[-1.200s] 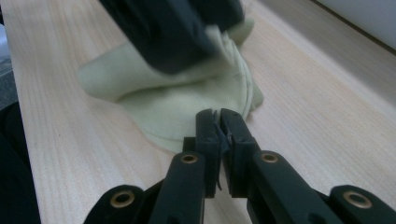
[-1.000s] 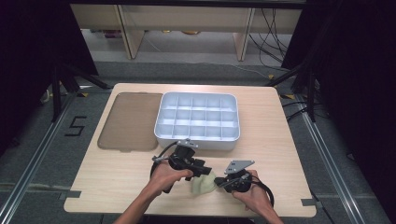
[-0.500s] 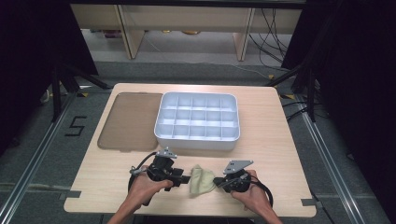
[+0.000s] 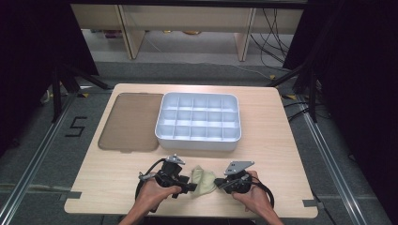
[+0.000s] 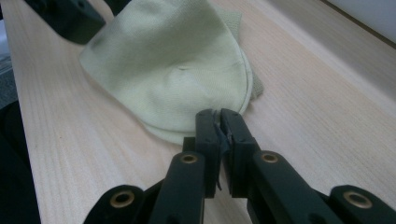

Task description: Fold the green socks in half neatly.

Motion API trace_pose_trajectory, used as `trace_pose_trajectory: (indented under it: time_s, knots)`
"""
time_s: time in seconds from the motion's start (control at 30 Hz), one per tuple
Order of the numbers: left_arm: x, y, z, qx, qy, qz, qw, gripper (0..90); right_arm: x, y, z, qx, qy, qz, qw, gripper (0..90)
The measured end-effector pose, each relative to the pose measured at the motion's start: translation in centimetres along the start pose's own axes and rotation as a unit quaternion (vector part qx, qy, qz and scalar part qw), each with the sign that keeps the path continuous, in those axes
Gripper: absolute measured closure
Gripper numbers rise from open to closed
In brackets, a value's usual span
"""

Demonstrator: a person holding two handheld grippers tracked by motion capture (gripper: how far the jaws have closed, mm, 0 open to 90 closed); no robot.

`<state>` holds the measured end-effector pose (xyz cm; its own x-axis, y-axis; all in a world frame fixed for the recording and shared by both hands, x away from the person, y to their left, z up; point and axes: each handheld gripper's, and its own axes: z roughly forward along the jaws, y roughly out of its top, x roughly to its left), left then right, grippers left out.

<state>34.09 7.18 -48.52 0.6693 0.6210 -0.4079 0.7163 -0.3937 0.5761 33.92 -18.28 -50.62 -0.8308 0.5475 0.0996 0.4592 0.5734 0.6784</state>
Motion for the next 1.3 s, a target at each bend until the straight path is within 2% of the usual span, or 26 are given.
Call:
trace_pose_trajectory:
  time_s: [0.07,0.1,0.17,0.2,0.23,0.27,0.3,0.4,0.47,0.63,0.67,0.73,0.77,0.8,0.87,0.9,0.93,0.97,1.0,1.03,1.1,1.13,1.17,1.2,1.3]
  knots:
    - [-0.2,0.0,0.4,0.002,-0.002,-0.004,1.0,52.2,0.1,0.0,0.0,0.001,0.002,0.004,1.0,86.3]
    - [-0.3,0.1,0.6,0.001,0.001,0.002,1.0,52.2,0.1,0.0,0.0,0.001,0.003,0.004,1.0,86.4]
    - [-0.5,0.3,0.7,0.006,0.006,0.011,0.9999,59.7,0.1,0.0,0.0,0.0,0.0,0.002,1.0,86.3]
    - [-0.6,0.4,0.8,0.005,0.01,0.007,0.9999,63.9,0.2,0.0,0.1,-0.007,0.001,0.004,1.0,86.4]
    - [-0.5,0.5,0.8,0.005,0.007,0.016,0.9998,68.4,0.1,0.0,0.2,-0.008,0.001,0.002,1.0,86.4]
    - [-0.6,0.6,0.9,0.007,0.013,0.019,0.9997,71.4,0.2,0.0,0.1,-0.008,0.003,0.005,0.9999,86.3]
    - [-0.7,0.6,0.8,0.008,0.012,0.019,0.9997,76.6,0.1,0.1,0.0,0.001,0.003,0.004,1.0,86.4]
    - [-1.6,1.1,0.8,0.0,0.015,0.031,0.9994,79.5,0.2,0.0,0.3,-0.007,-0.002,0.002,1.0,86.5]
    - [-1.7,1.2,0.9,0.0,0.013,0.039,0.9992,79.5,0.2,0.0,0.3,-0.007,0.0,0.005,1.0,86.5]
    - [-2.3,1.9,2.3,0.001,0.009,0.043,0.9991,78.5,0.1,0.0,0.4,0.004,0.002,0.0,1.0,86.6]
    - [-2.5,2.0,2.6,0.002,0.013,0.041,0.9991,78.4,0.1,0.0,0.3,0.004,0.006,0.005,1.0,86.6]
    - [-2.6,2.1,3.2,0.014,0.022,0.051,0.9984,77.9,0.0,0.0,0.3,0.005,0.006,0.007,0.9999,86.8]
    - [-2.6,2.2,3.4,0.019,0.022,0.055,0.9981,77.6,0.0,-0.1,0.6,-0.009,0.005,0.006,0.9999,86.8]
    - [-2.7,2.2,3.6,0.02,0.023,0.058,0.9978,77.6,-0.1,0.0,0.3,0.004,0.011,0.01,0.9999,86.8]
    - [-2.8,2.3,3.7,0.021,0.026,0.061,0.9976,77.8,-0.3,-0.1,0.2,0.002,0.007,0.013,0.9999,86.6]
    - [-2.8,2.3,3.8,0.029,0.03,0.071,0.9967,78.0,-0.6,-0.1,-0.2,-0.006,0.008,0.02,0.9997,86.3]
    - [-2.8,2.3,3.8,0.029,0.03,0.071,0.9967,78.1,-0.6,-0.1,-0.2,-0.006,0.008,0.02,0.9997,86.3]
    - [-2.8,2.3,3.8,0.034,0.032,0.078,0.9959,78.2,-1.0,0.3,-1.0,-0.025,0.001,0.02,0.9995,86.3]
    - [-2.8,2.3,3.8,0.034,0.032,0.078,0.9959,78.2,-1.0,0.3,-1.0,-0.025,0.001,0.02,0.9995,86.3]
    - [-2.9,2.3,3.8,0.035,0.035,0.079,0.9957,78.2,-1.1,0.9,-1.7,-0.045,-0.003,0.023,0.9987,86.5]
    - [-2.9,2.3,3.9,0.034,0.036,0.08,0.9956,78.2,-0.9,1.6,-2.0,-0.055,0.001,0.03,0.998,86.5]
    - [-2.9,2.3,3.9,0.036,0.037,0.083,0.9952,78.2,-0.9,1.6,-2.0,-0.055,0.001,0.03,0.998,86.5]
    - [-3.0,2.3,3.9,0.036,0.038,0.083,0.9951,78.1,-1.1,1.9,-2.0,-0.06,-0.003,0.013,0.9981,86.5]
    - [-3.0,2.3,3.9,0.036,0.039,0.085,0.9949,78.1,-0.9,2.4,-1.7,-0.062,0.005,0.014,0.998,86.4]
    - [-3.0,2.3,3.9,0.037,0.04,0.089,0.9946,78.0,-0.8,2.8,-1.2,-0.062,0.009,0.011,0.998,86.4]
